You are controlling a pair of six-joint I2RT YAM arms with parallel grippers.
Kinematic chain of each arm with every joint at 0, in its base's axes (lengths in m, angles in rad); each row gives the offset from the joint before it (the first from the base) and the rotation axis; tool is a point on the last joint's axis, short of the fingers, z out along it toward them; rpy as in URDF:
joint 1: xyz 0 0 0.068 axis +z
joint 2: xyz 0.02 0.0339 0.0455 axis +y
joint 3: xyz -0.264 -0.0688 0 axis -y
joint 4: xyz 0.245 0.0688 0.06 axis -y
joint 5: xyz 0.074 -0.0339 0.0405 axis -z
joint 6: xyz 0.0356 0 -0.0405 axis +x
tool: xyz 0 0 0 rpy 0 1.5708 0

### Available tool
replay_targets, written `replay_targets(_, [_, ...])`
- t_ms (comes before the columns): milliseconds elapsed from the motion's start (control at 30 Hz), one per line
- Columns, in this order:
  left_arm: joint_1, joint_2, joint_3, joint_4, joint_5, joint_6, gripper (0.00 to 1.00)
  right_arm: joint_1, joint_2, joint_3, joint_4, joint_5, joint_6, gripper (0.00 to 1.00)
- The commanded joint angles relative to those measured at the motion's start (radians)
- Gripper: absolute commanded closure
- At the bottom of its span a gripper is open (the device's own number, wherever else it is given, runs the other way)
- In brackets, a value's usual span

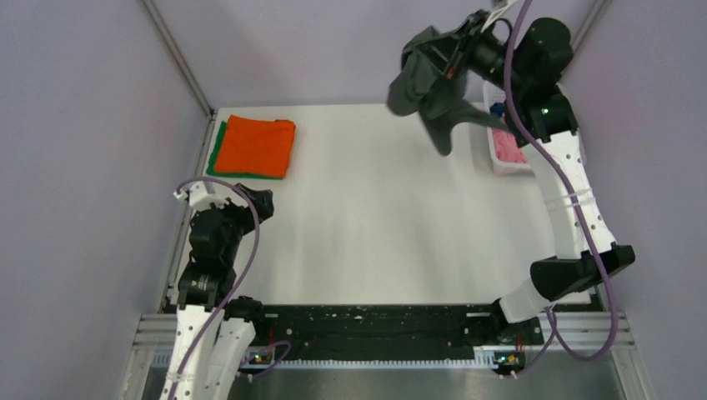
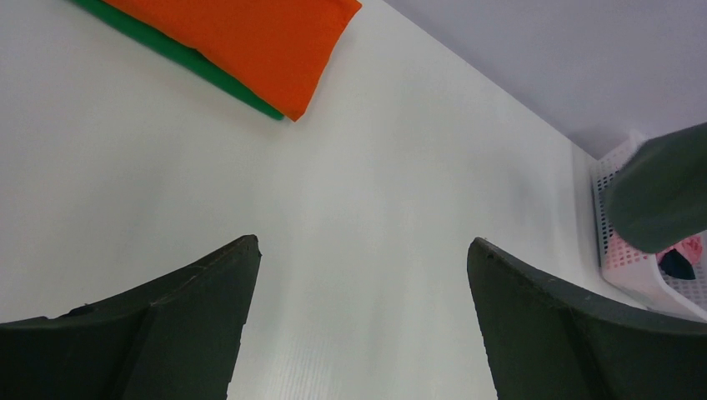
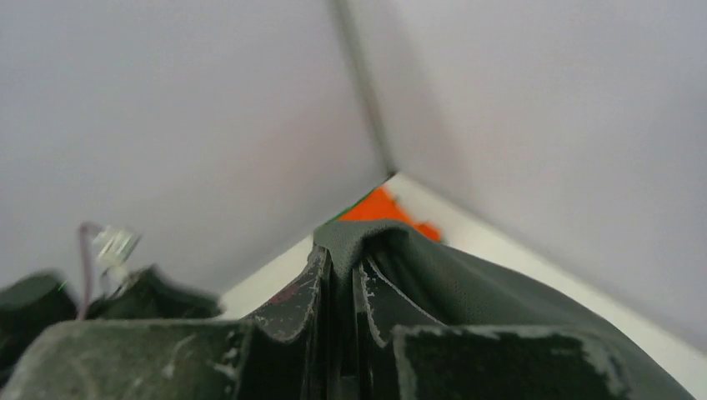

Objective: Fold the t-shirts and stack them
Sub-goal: Move the tshirt to the center of the board

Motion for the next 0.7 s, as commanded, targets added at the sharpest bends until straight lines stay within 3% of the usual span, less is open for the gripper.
replay_targets(0, [0.001,-0.016,0.011,0.014,-0.008,-0.066,0.01,0.111,-0.161,-0.225,0.167,-0.246,0.067,0.97])
replay_targets(67, [0.002,-0.012,0.009,-0.007,-0.027,-0.090,0.01,0.119,-0.248,-0.381,0.213,-0.221,0.080,0.96])
replay_targets(167, [0.001,0.013,0.028,-0.061,-0.026,-0.115,0.01,0.119,-0.393,-0.641,0.205,-0.023,0.017,0.92])
replay_targets(300, [0.001,0.050,0.022,-0.102,0.002,-0.130,0.01,0.118,-0.529,-0.952,0.103,0.359,-0.068,0.72])
replay_targets(333, [0.002,0.059,0.012,-0.109,0.006,-0.139,0.01,0.117,-0.541,-1.021,0.071,0.464,-0.061,0.61])
replay_targets(367, [0.001,0.069,0.001,-0.110,0.017,-0.144,0.01,0.115,-0.542,-1.077,0.027,0.560,-0.049,0.38])
replay_targets(433, [0.001,0.094,-0.028,-0.101,0.063,-0.143,0.01,0.115,-0.524,-1.163,-0.046,0.746,-0.011,0.06])
replay_targets(500, [0.001,0.127,-0.051,-0.109,0.142,-0.146,0.01,0.114,-0.496,-1.190,-0.105,0.833,0.013,0.01])
replay_targets(667, [-0.001,0.200,-0.078,-0.213,0.247,-0.145,0.01,0.114,-0.501,-1.244,-0.149,0.821,0.039,0.01])
